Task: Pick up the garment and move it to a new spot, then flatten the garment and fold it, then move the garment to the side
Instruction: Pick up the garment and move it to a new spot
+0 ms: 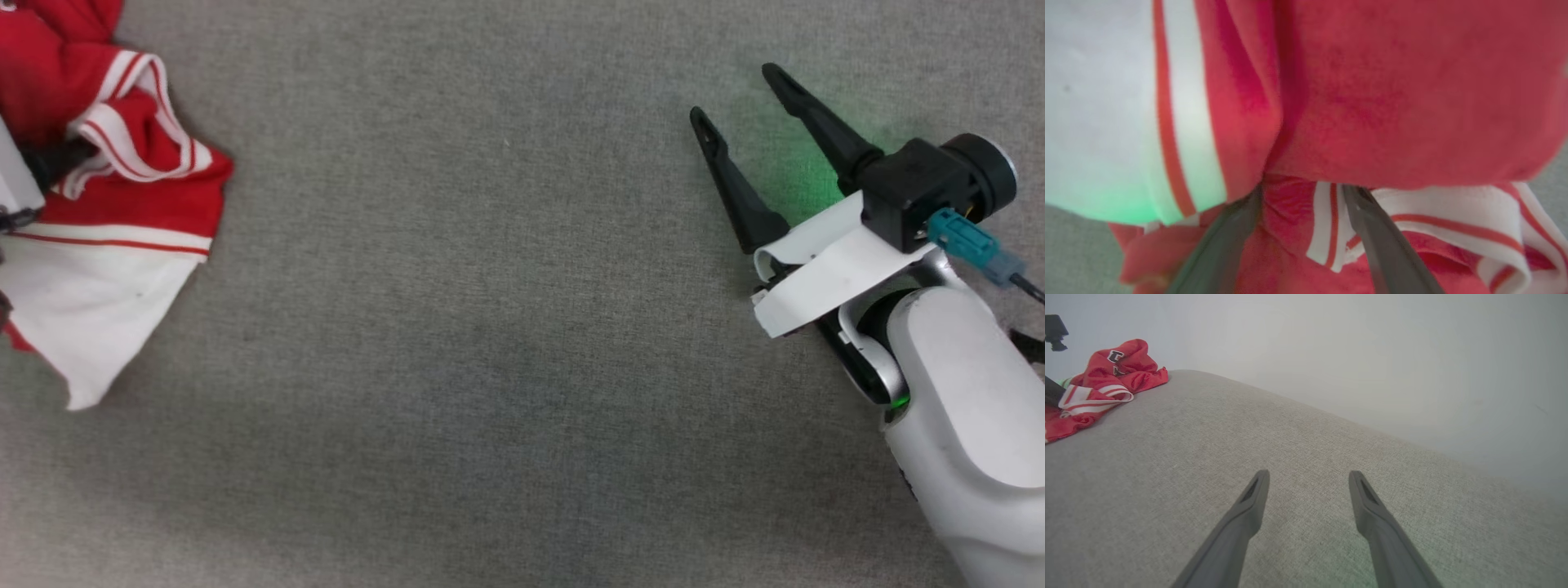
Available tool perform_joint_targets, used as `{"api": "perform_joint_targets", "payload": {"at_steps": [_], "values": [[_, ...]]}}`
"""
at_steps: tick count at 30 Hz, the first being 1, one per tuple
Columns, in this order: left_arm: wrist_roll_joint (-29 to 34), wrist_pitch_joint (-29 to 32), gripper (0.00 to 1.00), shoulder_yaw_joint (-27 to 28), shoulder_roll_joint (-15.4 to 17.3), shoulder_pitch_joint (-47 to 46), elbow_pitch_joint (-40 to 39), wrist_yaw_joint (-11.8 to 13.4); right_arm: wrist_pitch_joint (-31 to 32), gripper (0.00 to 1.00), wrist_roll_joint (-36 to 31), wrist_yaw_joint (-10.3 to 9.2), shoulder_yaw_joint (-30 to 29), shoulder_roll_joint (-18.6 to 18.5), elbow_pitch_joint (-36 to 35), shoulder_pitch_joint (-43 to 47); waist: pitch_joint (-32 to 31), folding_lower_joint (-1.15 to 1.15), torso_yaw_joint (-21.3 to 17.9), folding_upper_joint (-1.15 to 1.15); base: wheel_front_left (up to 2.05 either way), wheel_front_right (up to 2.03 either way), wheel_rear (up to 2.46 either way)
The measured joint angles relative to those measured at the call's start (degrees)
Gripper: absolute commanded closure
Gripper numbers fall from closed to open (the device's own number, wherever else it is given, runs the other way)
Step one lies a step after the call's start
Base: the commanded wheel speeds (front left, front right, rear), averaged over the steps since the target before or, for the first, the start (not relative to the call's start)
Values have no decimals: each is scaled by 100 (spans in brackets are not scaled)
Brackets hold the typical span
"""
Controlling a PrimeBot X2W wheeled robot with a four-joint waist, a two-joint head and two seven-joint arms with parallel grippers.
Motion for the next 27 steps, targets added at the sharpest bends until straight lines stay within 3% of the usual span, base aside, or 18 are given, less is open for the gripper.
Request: {"api": "perform_joint_targets", "payload": {"at_steps": [1,2,3,6,18,21,27], "values": [[-89,15,34,-1,27,-7,-13,1,30,0,-5,0,-16,-16,-42,-1,59,0,-28,0,0,0,0],[-180,24,61,-2,56,-27,-22,3,54,0,-22,0,-38,-31,-80,-2,107,0,-52,0,0,0,0],[-250,13,100,-16,81,-40,-57,18,63,0,-40,0,-58,-43,-107,-2,144,0,-75,0,0,0,0],[-392,-244,100,-81,96,-23,-90,26,89,0,-54,0,-73,-34,-140,5,135,0,-109,0,0,0,0],[-290,-2356,100,-975,-156,187,-761,-9,-209,0,148,0,-301,143,353,513,-715,0,-31,0,0,0,0],[-365,-2494,100,-1228,21,59,-1084,-1,-326,0,218,0,-439,249,470,681,-1012,0,12,0,0,0,0],[-478,-2591,100,-1904,9,-371,-2023,-1,-514,0,318,0,-773,406,624,1017,-1489,0,-53,0,0,0,0]]}}
